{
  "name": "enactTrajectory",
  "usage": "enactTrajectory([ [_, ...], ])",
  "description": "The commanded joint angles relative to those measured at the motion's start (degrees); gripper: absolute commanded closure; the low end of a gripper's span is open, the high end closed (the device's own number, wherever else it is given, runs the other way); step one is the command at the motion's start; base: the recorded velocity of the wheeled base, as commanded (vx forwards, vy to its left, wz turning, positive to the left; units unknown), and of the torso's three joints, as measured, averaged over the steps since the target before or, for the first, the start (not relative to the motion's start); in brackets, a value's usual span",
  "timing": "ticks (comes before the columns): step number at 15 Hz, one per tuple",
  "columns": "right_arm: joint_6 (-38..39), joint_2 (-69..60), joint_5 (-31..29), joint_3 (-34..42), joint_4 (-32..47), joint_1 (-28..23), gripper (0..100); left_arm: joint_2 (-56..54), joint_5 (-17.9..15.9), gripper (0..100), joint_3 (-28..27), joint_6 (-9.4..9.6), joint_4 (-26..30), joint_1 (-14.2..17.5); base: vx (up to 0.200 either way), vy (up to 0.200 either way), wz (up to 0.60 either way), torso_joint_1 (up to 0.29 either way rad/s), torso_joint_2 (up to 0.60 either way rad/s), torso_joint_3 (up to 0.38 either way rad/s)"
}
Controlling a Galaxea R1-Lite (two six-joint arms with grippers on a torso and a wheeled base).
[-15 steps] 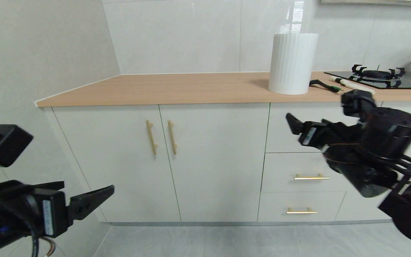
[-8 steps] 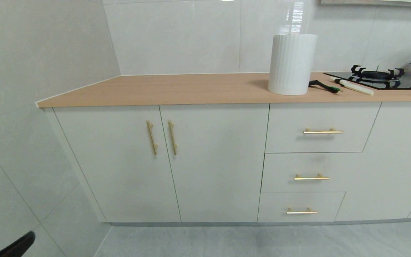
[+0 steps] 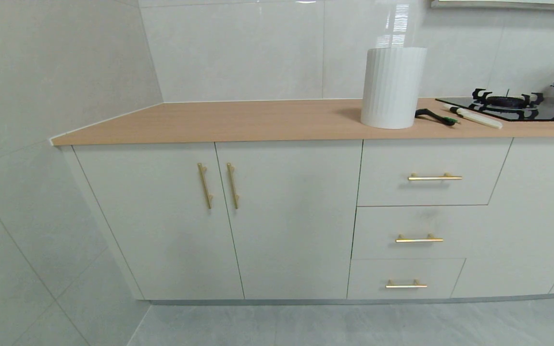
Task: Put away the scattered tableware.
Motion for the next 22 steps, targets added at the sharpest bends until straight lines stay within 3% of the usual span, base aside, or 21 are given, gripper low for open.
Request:
enactTrajectory([
  [1, -1.54, -13.47, -0.53, 2.30, 6.29, -1.47, 0, -3.02, 0.47, 0, 1.51, 0.08, -0.06, 4.16, 0.000, 0.000, 0.00, 0.000, 0.00, 0.000],
  [3, -1.62, -13.47, -5.98, 6.17, 5.24, -1.47, 0, -6.45, -0.84, 0, 3.18, 1.66, -0.06, 8.47, 0.000, 0.000, 0.00, 0.000, 0.00, 0.000],
  [5, -1.27, -13.47, -7.38, 13.02, 0.84, -1.47, 0, -7.06, 0.39, 0, 7.93, -0.44, -2.25, 8.12, 0.000, 0.000, 0.00, 0.000, 0.00, 0.000],
  [6, -1.18, -13.47, -7.29, 16.71, -2.24, -1.47, 0, -8.12, -0.58, 0, 8.89, 0.08, -4.71, 7.59, 0.000, 0.000, 0.00, 0.000, 0.00, 0.000],
  [9, 2.95, -13.47, -6.94, 19.61, -2.32, -1.47, 0, -8.03, -10.25, 0, 12.32, -0.36, -11.75, 7.59, 0.000, 0.000, 0.00, 0.000, 0.00, 0.000],
  [10, 3.30, -13.47, -6.86, 19.61, -2.32, -1.47, 0, -8.03, -15.08, 0, 13.38, -1.41, -13.68, 7.59, 0.000, 0.000, 0.00, 0.000, 0.00, 0.000],
  [12, 3.03, -13.38, -4.13, 19.61, -1.88, -1.47, 0, -7.50, -19.21, 0, 14.52, -1.85, -13.68, 7.15, 0.000, 0.000, 0.00, 0.000, 0.00, 0.000],
  [13, 2.59, -13.38, 0.18, 19.53, 1.54, -1.47, 0, -7.42, -19.21, 0, 14.43, -2.29, -13.68, 7.15, 0.000, 0.000, 0.00, 0.000, 0.00, 0.000],
  [16, 2.86, -13.38, 0.53, 19.61, 0.49, -1.47, 0, -7.77, -19.30, 0, 14.43, -5.54, -13.77, 7.15, 0.000, 0.000, 0.00, 0.000, 0.00, 0.000],
  [22, 2.86, -13.47, 0.44, 19.61, 0.40, -1.47, 0, -7.77, -19.21, 0, 14.43, -5.98, -13.77, 7.15, 0.000, 0.000, 0.00, 0.000, 0.00, 0.000],
])
